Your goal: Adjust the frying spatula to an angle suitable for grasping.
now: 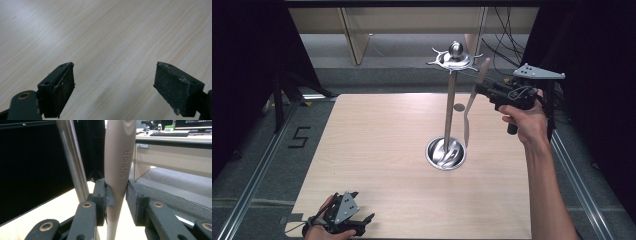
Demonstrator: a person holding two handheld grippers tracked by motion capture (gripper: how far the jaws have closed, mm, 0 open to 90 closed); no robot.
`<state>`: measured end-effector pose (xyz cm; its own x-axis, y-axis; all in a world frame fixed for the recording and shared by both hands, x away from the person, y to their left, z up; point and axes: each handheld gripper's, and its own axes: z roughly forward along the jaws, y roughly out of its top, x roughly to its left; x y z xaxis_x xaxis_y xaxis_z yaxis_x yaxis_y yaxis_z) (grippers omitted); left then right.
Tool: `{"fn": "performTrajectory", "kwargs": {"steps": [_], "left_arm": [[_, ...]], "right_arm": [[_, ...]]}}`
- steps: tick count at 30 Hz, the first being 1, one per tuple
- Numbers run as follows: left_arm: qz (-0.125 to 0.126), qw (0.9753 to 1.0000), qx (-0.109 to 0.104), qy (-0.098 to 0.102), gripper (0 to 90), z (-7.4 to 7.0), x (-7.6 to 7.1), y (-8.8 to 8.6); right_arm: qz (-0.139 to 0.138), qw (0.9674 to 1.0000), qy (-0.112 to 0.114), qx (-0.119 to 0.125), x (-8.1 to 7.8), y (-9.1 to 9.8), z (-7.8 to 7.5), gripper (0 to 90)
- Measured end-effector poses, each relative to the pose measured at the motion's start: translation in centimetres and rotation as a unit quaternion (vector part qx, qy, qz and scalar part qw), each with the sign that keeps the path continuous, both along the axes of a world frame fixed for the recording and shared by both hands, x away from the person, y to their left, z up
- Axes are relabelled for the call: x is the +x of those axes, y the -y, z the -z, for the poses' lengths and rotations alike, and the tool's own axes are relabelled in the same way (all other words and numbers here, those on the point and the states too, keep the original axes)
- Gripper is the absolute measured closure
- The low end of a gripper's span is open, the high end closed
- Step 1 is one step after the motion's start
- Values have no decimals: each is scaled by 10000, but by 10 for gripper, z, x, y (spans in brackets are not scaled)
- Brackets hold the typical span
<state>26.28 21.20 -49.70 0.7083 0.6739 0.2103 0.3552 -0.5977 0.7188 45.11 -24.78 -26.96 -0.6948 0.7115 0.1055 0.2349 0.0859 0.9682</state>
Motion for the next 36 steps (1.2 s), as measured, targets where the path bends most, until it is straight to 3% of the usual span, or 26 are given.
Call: {"fn": "performTrajectory", "kwargs": {"steps": [3,5,6,9,11,16,19,20,24,25,27,32,33,36], "left_arm": [[-4,10000,-77,-30,159,-1,-1,0],[52,10000,18,-54,159,-1,0,-1],[19,9999,-85,-65,159,0,-1,0],[46,10000,16,-48,159,0,0,0],[67,10000,15,-56,159,-1,0,0],[59,10000,24,-44,159,-1,0,0],[17,9999,-108,-47,159,-1,-1,0],[13,9999,-102,-39,159,0,-1,1],[19,9999,-89,-46,159,0,-1,1],[16,9999,-96,-42,159,0,-1,1],[20,9999,-91,-43,159,0,-1,1],[30,10000,-25,-18,159,-1,-1,1],[16,10000,-75,-22,159,-1,-1,1],[13,9999,-115,-43,159,-1,-1,1]], "right_arm": [[44,10000,3,-10,3,0,-2,708],[68,10000,-17,-26,6,0,-3,708],[91,9999,-34,-25,6,1,-3,708],[103,9999,-113,-65,9,1,-4,708],[117,9999,-25,-88,11,1,-5,708],[64,9998,-108,-149,14,-2,-8,708],[65,9998,-133,-152,16,-2,-10,708],[79,9998,-31,-183,17,-2,-10,708],[57,9996,-147,-230,17,-5,-13,708],[54,9996,-65,-267,18,-5,-13,708],[42,9995,-176,-247,18,-6,-14,707],[39,9992,-88,-383,20,-7,-16,708],[-18,9990,-186,-397,20,-7,-17,708],[-72,9988,-57,-473,20,-8,-18,708]]}}
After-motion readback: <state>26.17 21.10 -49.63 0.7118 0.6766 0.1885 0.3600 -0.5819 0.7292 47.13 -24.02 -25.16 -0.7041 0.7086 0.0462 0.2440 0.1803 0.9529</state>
